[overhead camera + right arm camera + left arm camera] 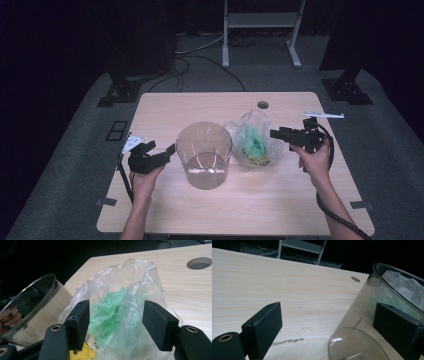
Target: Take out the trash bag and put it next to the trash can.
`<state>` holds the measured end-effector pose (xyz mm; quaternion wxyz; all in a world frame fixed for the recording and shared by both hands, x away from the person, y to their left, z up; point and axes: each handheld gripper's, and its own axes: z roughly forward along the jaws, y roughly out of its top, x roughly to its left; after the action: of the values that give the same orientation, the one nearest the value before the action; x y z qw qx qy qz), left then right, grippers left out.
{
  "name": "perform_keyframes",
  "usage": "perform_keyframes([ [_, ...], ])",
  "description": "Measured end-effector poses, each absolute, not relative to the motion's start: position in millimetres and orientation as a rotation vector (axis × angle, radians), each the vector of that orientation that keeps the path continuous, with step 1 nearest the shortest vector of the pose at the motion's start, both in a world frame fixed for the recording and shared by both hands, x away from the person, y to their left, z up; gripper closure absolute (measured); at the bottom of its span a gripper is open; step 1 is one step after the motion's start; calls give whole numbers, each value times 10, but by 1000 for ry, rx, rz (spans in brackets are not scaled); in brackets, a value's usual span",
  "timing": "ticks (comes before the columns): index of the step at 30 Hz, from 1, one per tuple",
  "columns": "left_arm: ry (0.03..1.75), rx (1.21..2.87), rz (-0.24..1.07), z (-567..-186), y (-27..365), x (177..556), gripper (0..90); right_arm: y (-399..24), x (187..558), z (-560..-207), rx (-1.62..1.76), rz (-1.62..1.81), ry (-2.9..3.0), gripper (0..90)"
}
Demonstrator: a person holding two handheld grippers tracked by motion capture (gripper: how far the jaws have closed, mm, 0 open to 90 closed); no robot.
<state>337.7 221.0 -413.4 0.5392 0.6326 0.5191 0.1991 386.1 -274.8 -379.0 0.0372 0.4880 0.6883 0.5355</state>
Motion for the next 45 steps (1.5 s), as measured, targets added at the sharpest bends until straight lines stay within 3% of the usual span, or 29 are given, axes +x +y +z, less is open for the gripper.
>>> perform_keyframes([
  [45,1255,1519,474,-4185,2217,3373,77,-3191,3318,-4298,1522,1553,2039,380],
])
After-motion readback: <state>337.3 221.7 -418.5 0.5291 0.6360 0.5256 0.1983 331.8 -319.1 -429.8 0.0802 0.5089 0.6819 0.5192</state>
